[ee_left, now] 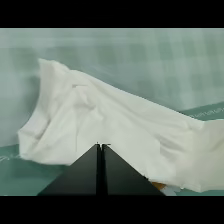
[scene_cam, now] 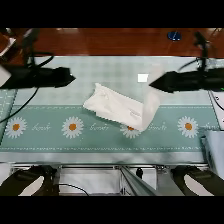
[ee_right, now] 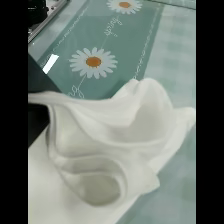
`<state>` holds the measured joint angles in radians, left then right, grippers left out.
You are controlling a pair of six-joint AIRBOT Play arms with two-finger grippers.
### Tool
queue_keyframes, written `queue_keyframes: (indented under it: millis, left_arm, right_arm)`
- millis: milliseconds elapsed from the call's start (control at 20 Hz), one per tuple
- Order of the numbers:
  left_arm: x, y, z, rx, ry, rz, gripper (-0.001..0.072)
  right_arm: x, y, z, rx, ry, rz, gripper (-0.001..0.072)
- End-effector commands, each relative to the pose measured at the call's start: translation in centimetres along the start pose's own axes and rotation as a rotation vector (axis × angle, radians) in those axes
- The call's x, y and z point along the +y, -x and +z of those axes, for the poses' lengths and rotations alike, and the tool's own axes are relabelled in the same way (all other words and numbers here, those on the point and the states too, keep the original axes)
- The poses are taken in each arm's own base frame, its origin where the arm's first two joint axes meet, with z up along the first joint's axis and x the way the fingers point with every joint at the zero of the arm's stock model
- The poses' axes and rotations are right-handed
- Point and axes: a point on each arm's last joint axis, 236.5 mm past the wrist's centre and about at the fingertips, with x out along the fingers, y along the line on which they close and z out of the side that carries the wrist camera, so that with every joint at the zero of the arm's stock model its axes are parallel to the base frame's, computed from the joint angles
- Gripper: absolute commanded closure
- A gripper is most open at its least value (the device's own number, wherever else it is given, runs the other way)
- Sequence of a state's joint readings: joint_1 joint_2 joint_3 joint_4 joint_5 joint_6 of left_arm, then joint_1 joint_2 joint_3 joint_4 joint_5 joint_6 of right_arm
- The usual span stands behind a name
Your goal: Fold the shirts.
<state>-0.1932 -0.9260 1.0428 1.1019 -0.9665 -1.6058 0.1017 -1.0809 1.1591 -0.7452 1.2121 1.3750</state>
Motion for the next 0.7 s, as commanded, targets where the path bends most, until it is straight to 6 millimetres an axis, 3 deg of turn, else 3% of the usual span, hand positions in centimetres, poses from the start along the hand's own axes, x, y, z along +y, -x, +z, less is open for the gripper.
queue_keyframes:
  millis: [0, 150, 250, 400, 550, 600, 650]
  left_arm:
    - [3.7, 4.1, -3.4, -0.104, 0.075, 0.069, 0.0686]
    - [4.7, 3.6, -6.8, -0.071, 0.096, 0.076, 0.0685]
    - [5.2, 2.6, -8.3, -0.034, 0.121, 0.076, 0.0685]
    - [5.6, 1.5, -9.6, 0.004, 0.155, 0.067, 0.0685]
    - [5.8, 1.1, -9.7, 0.007, 0.169, 0.065, 0.0685]
    - [5.8, 0.9, -9.5, 0.005, 0.172, 0.066, 0.0685]
    - [6.0, 0.7, -9.5, 0.005, 0.175, 0.069, 0.0686]
  right_arm:
    - [3.7, -9.1, 0.4, 0.152, 0.074, 0.077, 0.069]
    - [5.3, -15.5, -0.1, 0.246, 0.09, 0.106, 0.069]
    - [5.1, -18.7, -0.2, 0.278, 0.085, 0.109, 0.0689]
    - [3.8, -21.8, -0.3, 0.31, 0.063, 0.095, 0.0689]
    - [3.1, -24.1, -0.7, 0.323, 0.043, 0.077, 0.0689]
    - [3.1, -24.8, -0.3, 0.302, 0.042, 0.075, 0.0656]
    - [3.2, -25.5, 0.3, 0.265, 0.04, 0.075, 0.0333]
